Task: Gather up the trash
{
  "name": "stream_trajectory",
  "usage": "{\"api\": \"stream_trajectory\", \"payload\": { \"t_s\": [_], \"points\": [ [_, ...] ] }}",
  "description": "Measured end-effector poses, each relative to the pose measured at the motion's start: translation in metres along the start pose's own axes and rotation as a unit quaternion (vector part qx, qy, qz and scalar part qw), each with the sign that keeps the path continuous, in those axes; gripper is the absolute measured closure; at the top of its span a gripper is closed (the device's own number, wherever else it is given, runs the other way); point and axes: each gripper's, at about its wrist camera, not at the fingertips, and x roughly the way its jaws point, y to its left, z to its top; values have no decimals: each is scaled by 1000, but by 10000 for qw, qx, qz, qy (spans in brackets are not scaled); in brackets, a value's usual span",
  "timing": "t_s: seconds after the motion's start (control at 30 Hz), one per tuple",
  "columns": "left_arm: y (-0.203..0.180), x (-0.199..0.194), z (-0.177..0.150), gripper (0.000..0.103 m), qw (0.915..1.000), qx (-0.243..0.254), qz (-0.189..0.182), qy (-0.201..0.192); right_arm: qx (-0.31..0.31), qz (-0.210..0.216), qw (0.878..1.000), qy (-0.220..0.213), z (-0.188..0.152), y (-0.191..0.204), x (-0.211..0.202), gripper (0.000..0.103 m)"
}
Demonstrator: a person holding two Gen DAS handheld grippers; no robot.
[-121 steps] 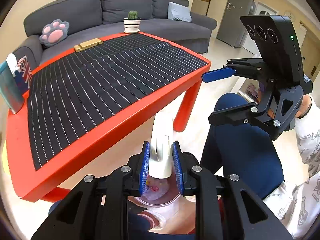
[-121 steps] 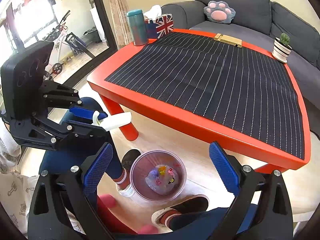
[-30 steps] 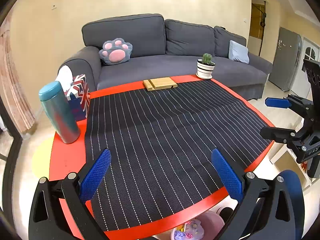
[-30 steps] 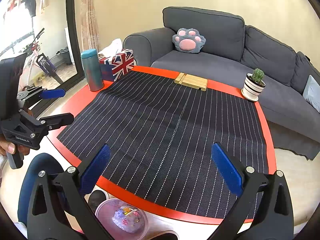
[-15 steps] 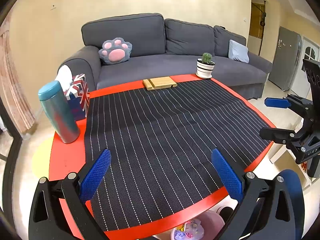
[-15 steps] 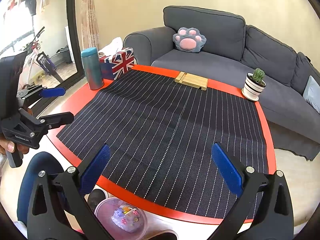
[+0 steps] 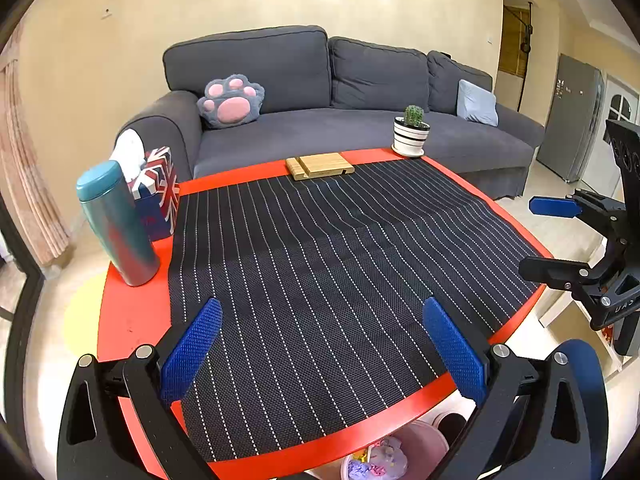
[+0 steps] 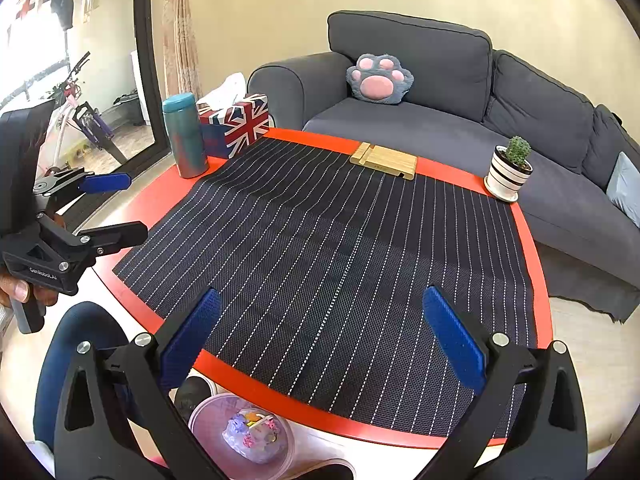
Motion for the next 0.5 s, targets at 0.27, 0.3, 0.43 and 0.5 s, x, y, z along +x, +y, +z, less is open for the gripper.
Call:
{"api": "stream_trajectory", "payload": {
  "t_s": [0.27,0.3,0.43,0.5],
  "points": [
    [-1,0,0,6,10000,2,-44,0,2,-2,10000,14,-1,-1,1,4],
    [-1,0,1,6,10000,3,-54,-4,6,-2,10000,13,-2,-1,1,4],
    [-1,2,1,6,10000,29,-93,10,12,-10,10000,7,-3,-3,2,4],
    [0,3,1,6,10000,54,-67,21,19,-22,10000,20,-3,-4,3,4]
  ]
}}
